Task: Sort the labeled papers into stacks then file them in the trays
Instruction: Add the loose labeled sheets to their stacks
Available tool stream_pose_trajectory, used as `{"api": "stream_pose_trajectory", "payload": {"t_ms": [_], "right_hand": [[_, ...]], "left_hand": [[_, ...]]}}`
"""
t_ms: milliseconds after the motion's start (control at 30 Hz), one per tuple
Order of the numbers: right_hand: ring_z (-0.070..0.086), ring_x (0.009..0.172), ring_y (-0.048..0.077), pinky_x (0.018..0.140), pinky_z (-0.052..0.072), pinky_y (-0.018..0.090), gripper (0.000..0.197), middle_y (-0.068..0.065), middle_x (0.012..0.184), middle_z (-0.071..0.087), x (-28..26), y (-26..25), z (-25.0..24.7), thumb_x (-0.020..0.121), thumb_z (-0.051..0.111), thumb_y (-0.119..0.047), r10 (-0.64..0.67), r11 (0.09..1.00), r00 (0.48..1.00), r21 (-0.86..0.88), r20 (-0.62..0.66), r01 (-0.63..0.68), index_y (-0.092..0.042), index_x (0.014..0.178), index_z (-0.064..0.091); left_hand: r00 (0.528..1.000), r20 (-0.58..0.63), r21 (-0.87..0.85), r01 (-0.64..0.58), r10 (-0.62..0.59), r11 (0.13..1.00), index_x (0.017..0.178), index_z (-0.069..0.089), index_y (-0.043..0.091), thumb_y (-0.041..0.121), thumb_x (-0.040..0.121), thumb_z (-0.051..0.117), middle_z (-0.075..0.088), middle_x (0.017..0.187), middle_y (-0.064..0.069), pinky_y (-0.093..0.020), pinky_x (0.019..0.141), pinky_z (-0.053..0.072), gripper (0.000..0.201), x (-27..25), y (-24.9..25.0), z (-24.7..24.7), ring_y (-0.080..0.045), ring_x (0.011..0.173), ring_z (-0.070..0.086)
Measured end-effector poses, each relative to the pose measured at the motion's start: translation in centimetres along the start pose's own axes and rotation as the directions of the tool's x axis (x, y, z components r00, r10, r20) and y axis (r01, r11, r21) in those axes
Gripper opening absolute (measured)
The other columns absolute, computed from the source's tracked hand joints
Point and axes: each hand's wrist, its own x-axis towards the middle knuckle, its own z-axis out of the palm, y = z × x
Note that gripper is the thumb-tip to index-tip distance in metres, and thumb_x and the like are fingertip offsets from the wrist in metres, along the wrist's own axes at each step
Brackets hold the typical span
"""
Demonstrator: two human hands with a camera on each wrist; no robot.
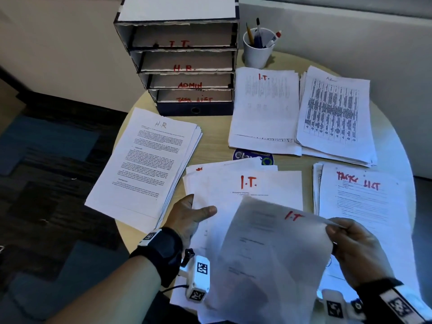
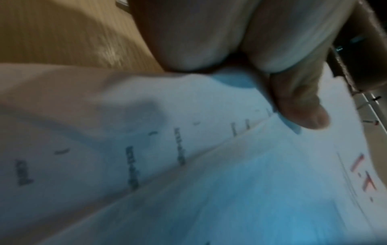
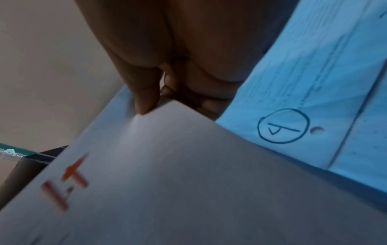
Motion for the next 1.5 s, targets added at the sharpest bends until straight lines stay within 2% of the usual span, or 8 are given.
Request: {"api": "stream_pose_trajectory", "payload": {"t_ms": [67,167,467,600,833,967,1333,1500], "right_hand": [[0.059,0.079,0.03,0.076,0.044,0.046,0.05,0.016,0.086,0.068,0.3,-0.1,0.7,0.053,0.089,-0.044,0.027,0.999,0.998,-0.019,0.048,-0.026,-0.01,0.083,0.068],[0.065,0.111,0.024,0.098,0.048,0.049,0.008,-0.002,0.119,0.069,0.8,0.1,2.7,0.08,0.072,-0.002,0.02,1.0,0.994,-0.019,0.111,-0.018,-0.001,0.081,0.064],[0.057,0.122,0.019,0.101,0.047,0.047,0.009,-0.004,0.143,0.053,2.5,0.6,5.9,0.078,0.073,-0.001,0.064,0.993,0.994,-0.109,0.091,-0.054,-0.01,0.081,0.071],[0.067,0.083,0.034,0.073,0.051,0.04,0.006,0.021,0.096,0.072,2.3,0.0,5.7,0.084,0.069,0.0,0.091,0.987,0.992,-0.139,0.084,-0.079,-0.006,0.085,0.068],[0.057,0.046,0.011,0.046,0.045,0.017,0.021,0.005,0.054,0.062,-0.6,-2.5,3.5,0.083,0.051,0.022,0.031,0.999,0.983,0.031,0.181,-0.038,0.001,0.087,0.055],[0.07,0.086,0.035,0.074,0.06,0.036,0.073,0.023,0.095,0.072,-2.3,-2.5,1.5,0.066,0.054,0.032,0.019,0.967,0.901,0.22,0.434,-0.126,-0.008,0.127,0.053],[0.071,0.095,0.02,0.09,0.052,0.043,0.028,0.006,0.096,0.077,-1.3,-0.6,3.5,0.077,0.071,0.001,-0.061,0.989,0.982,-0.124,0.176,0.083,-0.02,0.095,0.078],[0.07,0.081,0.027,0.074,0.057,0.038,0.047,0.021,0.098,0.073,-1.3,0.3,3.6,0.063,0.086,-0.038,-0.009,1.0,1.0,0.007,-0.021,0.009,-0.008,0.096,0.072]], "left_hand": [[0.997,0.081,0.0,0.0,0.0,1.0,0.106,0.073,0.003,0.01,0.059,0.087,0.074,0.111,-0.015,-0.048,0.1,0.05,0.049,-0.3,0.1,-0.3,-0.039,0.11,0.066],[0.976,0.215,-0.027,0.042,-0.036,0.999,0.112,0.07,-0.001,0.009,0.06,0.088,0.069,0.118,-0.024,-0.058,0.103,0.045,0.056,-0.6,0.2,-0.4,-0.044,0.112,0.064],[0.914,0.392,-0.038,0.131,-0.106,0.991,0.121,0.061,-0.012,0.004,0.062,0.088,0.061,0.124,-0.035,-0.068,0.098,0.044,0.066,-1.1,1.4,-0.9,-0.059,0.115,0.055],[0.883,0.455,-0.016,0.14,-0.117,0.99,0.119,0.064,-0.011,0.006,0.058,0.092,0.063,0.122,-0.033,-0.056,0.095,0.051,0.07,-1.5,1.8,-1.2,-0.047,0.109,0.063],[0.989,0.129,-0.152,0.095,-0.076,0.984,0.104,0.075,0.004,0.017,0.083,0.075,0.072,0.108,-0.023,-0.046,0.078,0.059,0.025,0.0,0.9,-2.6,-0.035,0.089,0.069],[1.0,0.014,-0.079,0.029,-0.028,0.996,0.112,0.068,0.015,0.004,0.101,0.047,0.075,0.104,-0.011,-0.053,0.091,0.053,0.026,0.7,0.6,-2.4,-0.033,0.093,0.068],[0.887,0.435,0.153,0.096,-0.155,0.983,0.12,0.065,-0.005,0.004,0.09,0.066,0.065,0.123,-0.026,-0.052,0.098,0.051,0.031,-3.7,1.2,1.2,-0.046,0.113,0.061],[0.906,0.306,-0.001,0.307,-0.292,0.952,0.125,0.065,0.01,0.042,0.093,0.056,0.069,0.122,-0.016,-0.052,0.1,0.049,0.046,-3.4,0.2,1.6,-0.038,0.113,0.062]]}}
